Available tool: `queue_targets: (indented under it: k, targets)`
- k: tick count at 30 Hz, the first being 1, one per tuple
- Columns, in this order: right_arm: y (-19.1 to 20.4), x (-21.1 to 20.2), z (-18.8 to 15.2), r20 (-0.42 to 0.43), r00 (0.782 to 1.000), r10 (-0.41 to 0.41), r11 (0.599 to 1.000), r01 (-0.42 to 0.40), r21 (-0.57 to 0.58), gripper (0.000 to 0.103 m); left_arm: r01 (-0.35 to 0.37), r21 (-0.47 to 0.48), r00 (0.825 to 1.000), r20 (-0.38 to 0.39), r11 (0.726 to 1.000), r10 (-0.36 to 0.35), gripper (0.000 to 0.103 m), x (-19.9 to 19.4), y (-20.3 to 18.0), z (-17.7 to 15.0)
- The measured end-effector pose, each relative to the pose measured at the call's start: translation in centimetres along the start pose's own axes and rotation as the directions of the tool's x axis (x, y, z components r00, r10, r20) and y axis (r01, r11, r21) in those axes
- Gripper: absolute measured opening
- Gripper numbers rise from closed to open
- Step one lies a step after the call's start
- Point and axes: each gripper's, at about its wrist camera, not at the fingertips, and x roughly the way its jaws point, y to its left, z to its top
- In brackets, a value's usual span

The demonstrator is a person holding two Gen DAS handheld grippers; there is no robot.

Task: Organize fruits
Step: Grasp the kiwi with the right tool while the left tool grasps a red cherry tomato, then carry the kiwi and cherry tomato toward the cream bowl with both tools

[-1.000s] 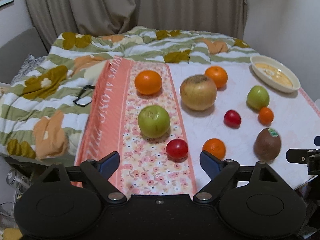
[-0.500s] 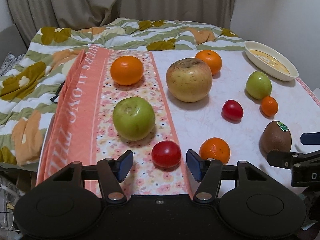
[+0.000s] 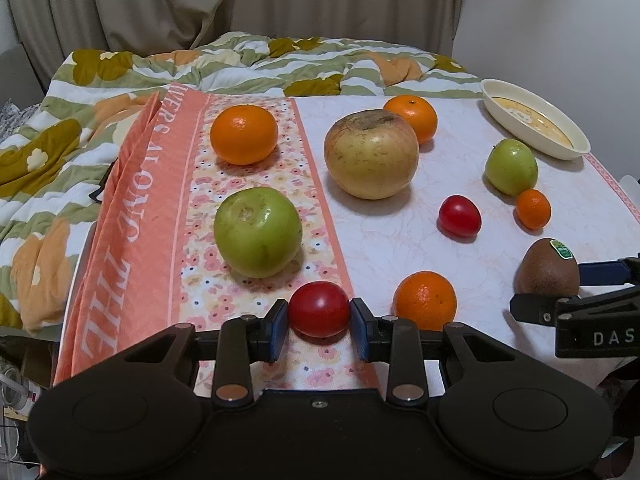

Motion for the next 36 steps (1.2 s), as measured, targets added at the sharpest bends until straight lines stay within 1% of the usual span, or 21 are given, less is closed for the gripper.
queue_targets:
  k: [2,3,4,6,7,8,10,16,23,29,32,36]
  targets:
    - [0.0,0.1,0.1,0.002,1.000,-0.005,1.000,0.005,-0.005,0.101,-0.001,-0.004,1.000,0.000,1.000,0.001,0.037,-0.1,0.1,-0.1]
    - [0.1,0.3,0.2,0.001,1.000,-0.006,1.000,0.006,-0.008,0.098,0.000,-0.005,1.000,-0.001,1.000,0.000,0.037,-0.2,0.2,-0.2]
    - [0.2,0.4,0.2,-0.002,1.000,-0.006,1.000,0.006,-0.009,0.094,-0.001,-0.004,1.000,-0.001,1.000,0.001,0.037,-0.3,0.2,-0.3]
    - [0.2,0.7,0.4,-0.006,1.000,-0.004,1.000,0.004,-0.007,0.089,-0.004,-0.004,1.000,-0.003,1.000,0.004,0.037,-0.3,0.1,-0.3]
    - [0.3,0.7,0.4,-0.001,1.000,-0.009,1.000,0.009,-0.012,0.081,-0.005,-0.006,1.000,-0.004,1.000,0.005,0.037,-0.4,0.1,-0.4]
    - [0.4,0.6,0.5,0.005,1.000,-0.011,1.000,0.012,-0.020,0.078,-0.007,-0.008,1.000,-0.005,1.000,0.007,0.037,-0.5,0.1,-0.4]
    - [0.5,0.7,0.6,0.006,1.000,-0.012,0.999,0.013,-0.031,0.078,-0.010,-0.016,1.000,-0.006,1.000,0.010,0.036,-0.6,0.3,-0.6]
    - [0.1,0.3,0.6,0.011,1.000,0.001,1.000,-0.001,-0.019,0.077,-0.019,-0.032,1.000,0.003,0.999,0.019,0.036,-1.7,0.4,-0.6]
    - [-0.5,-2.0,1.1,0.050,0.999,0.010,1.000,-0.009,-0.014,0.077,-0.024,-0.052,0.998,0.048,0.998,0.027,0.036,-4.4,-0.3,0.3]
    - [-2.5,-5.2,2.1,0.093,0.995,0.038,0.999,-0.035,-0.026,0.077,-0.046,-0.074,0.995,0.087,0.996,0.053,0.036,-7.5,-2.9,1.4]
    - [-4.3,-6.9,2.7,0.108,0.993,0.055,0.998,-0.050,-0.041,0.077,-0.064,-0.093,0.991,0.108,0.994,0.074,0.036,-9.0,-4.8,2.2]
    - [-7.6,-9.1,3.7,0.126,0.988,0.084,0.994,-0.075,-0.073,0.077,-0.093,-0.123,0.985,0.133,0.988,0.109,0.036,-10.7,-8.2,3.5]
